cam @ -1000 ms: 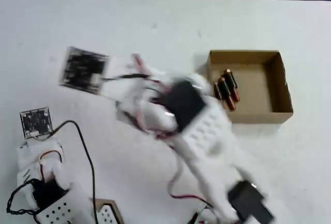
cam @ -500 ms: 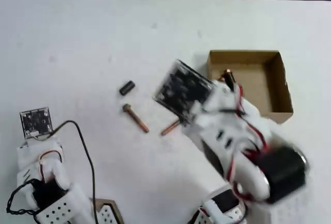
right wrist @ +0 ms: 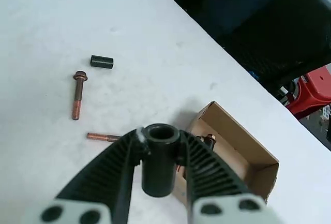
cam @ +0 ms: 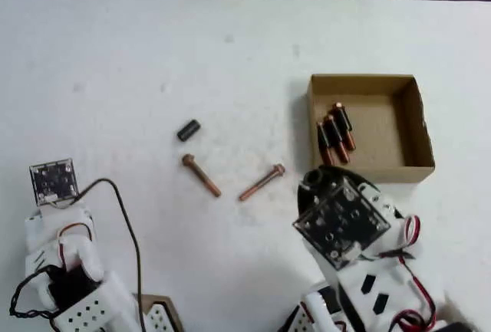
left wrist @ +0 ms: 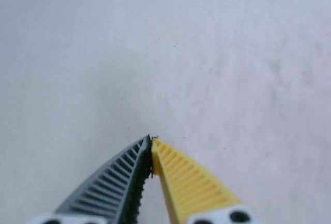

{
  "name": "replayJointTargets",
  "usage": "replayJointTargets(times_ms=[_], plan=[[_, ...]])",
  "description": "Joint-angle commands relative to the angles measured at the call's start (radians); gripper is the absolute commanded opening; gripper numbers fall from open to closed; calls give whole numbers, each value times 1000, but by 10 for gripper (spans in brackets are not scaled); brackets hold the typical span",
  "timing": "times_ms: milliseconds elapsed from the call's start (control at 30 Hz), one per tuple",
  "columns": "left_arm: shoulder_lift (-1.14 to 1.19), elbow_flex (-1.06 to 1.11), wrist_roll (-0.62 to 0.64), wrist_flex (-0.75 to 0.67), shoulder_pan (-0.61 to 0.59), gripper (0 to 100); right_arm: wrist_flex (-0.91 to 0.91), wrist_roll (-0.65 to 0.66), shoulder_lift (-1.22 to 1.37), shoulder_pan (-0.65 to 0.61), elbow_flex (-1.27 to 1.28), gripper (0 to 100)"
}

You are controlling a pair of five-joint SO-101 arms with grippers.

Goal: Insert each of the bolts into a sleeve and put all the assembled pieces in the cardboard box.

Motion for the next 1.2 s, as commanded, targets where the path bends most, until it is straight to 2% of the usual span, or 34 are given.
replayJointTargets(times_ms=[0,300,433,533,733,833,900,1167], plan=[[-12,-3,-6,-23,-1,23,-79,-12,-99,15,124,19],[-12,-3,-6,-21,-1,23,-334,-20,-219,15,463,19],[-12,-8,-35,-8,1,22,-470,-103,-225,15,583,19],[-12,-9,-104,38,50,22,-553,-137,-226,13,660,19],[-12,-68,-112,112,85,21,-696,-233,-226,7,775,19],[-12,-91,-114,169,154,21,-799,-252,-226,7,839,19],[-12,-89,-115,170,197,21,-860,-256,-226,7,878,19],[-12,-94,-115,166,216,21,-1152,-256,-226,7,1033,19]])
